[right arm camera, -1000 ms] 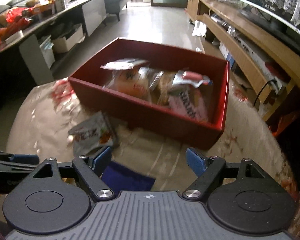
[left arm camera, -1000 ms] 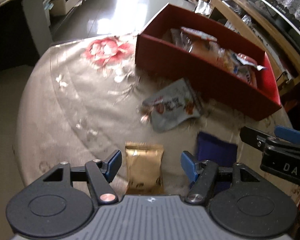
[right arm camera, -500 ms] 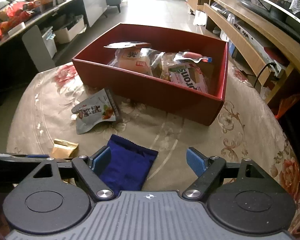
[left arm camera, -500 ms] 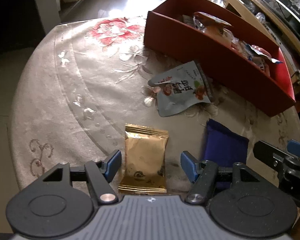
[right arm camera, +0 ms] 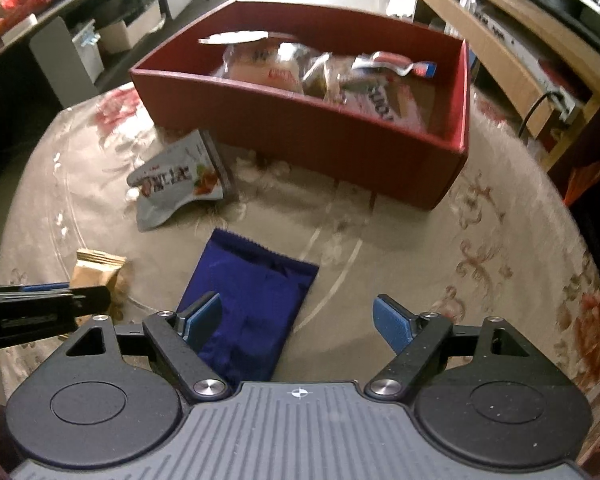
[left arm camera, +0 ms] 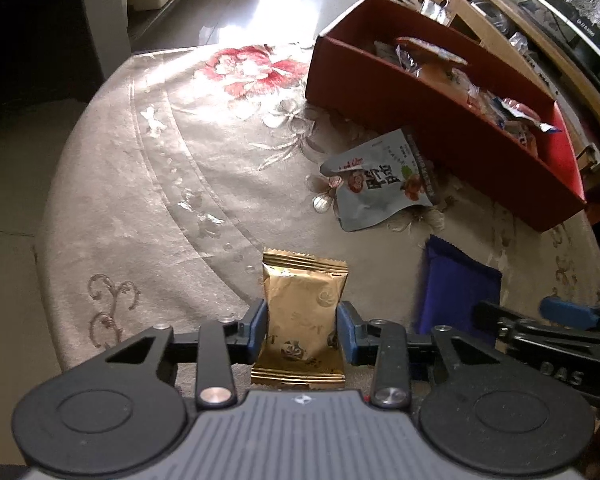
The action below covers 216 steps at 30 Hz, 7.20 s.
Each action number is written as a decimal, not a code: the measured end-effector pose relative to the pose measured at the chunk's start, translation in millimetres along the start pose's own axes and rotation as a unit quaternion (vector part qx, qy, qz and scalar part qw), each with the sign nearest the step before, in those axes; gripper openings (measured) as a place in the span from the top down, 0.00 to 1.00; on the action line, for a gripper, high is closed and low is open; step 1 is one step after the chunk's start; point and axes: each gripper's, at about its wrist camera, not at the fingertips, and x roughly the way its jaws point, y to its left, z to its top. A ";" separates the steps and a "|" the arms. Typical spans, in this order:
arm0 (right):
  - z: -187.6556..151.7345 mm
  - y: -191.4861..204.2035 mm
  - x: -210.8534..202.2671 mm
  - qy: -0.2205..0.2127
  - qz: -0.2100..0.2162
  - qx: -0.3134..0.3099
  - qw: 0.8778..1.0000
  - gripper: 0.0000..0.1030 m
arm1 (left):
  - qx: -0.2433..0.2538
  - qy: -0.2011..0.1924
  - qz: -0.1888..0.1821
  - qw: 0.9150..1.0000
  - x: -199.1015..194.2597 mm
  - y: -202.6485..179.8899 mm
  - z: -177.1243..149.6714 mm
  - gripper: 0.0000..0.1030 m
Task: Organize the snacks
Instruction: 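Move the left tool to the gold packet while the right tool reaches the blue packet, then grasp the blue packet with the right tool while the left tool straddles the gold packet, then close the left tool on the gold packet and lift it, then carry the gold packet and blue packet over the red box with both tools, then open both tools to drop the gold and blue packets into the box, then move the left tool to the white jerky pouch on the table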
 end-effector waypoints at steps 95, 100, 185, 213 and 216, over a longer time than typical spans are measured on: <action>-4.1 5.3 -29.5 -0.045 0.013 -0.049 0.998 0.32 | 0.078 -0.032 -0.012 0.996 -19.1 -23.0 -4.7 0.63; 0.3 1.5 -38.0 -0.060 0.019 -0.041 0.997 0.32 | 0.069 -0.041 -0.020 0.997 -24.9 -23.1 -0.8 0.63; 134.7 -69.1 7.6 -0.129 -0.019 0.043 0.991 0.25 | 0.073 -0.139 -0.015 0.987 20.6 -109.7 163.4 0.45; 57.2 -21.4 -31.7 -0.086 0.021 -0.024 0.996 0.21 | 0.188 -0.034 -0.057 0.980 42.1 -76.2 85.3 0.31; 54.1 -20.5 -30.8 -0.080 0.028 -0.025 0.996 0.21 | 0.204 -0.022 -0.056 0.977 50.5 -78.7 83.9 0.30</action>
